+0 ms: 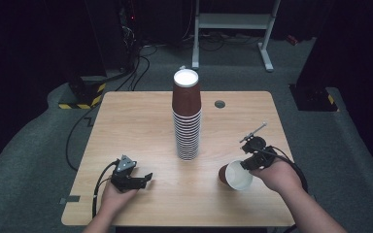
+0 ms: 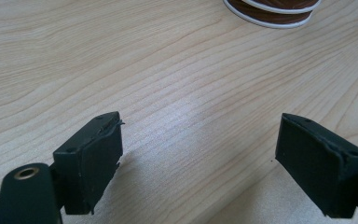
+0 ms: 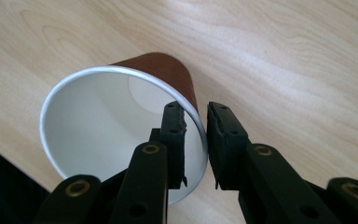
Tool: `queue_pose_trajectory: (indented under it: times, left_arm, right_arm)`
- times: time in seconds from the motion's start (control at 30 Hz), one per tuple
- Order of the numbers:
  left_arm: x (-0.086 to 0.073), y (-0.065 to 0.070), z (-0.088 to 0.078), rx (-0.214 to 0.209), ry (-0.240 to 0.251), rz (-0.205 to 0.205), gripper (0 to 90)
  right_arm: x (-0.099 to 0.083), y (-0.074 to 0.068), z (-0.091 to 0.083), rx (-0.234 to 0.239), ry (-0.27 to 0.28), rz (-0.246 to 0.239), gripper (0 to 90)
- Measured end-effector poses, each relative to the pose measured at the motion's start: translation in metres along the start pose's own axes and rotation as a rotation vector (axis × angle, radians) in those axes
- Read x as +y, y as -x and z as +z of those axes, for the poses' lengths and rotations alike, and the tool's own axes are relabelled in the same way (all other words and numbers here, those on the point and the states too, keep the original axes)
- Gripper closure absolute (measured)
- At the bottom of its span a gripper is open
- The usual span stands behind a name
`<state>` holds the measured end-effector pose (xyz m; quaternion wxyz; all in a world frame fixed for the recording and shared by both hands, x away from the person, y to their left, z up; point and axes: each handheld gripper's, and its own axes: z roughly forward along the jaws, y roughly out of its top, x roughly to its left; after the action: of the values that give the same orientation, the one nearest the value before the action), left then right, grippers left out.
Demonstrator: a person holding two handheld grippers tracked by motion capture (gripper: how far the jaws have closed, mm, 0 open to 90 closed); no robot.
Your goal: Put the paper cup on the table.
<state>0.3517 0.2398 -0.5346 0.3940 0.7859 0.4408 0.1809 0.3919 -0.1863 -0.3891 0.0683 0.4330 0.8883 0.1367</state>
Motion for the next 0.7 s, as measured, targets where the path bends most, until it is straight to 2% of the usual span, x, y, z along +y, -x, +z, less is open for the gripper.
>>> queue_pose_trajectory:
  times: [0.4, 0.6, 0.7]
  left_arm:
    - [0.0, 0.0004, 0.0001, 0.004, 0.0, -0.001, 15.1]
    - [0.0001, 0.0003, 0.0001, 0.004, -0.002, 0.002, 15.1]
    - [0.0002, 0.0001, 0.0002, 0.003, -0.005, 0.002, 15.3]
  right_arm:
    - [0.0083, 0.0009, 0.0054, -0.003, 0.039, -0.007, 74.6]
    - [0.0104, 0.0026, 0.0052, -0.001, 0.077, 0.005, 67.2]
    - [0.0104, 0.0039, 0.0011, -0.002, 0.115, 0.019, 61.6]
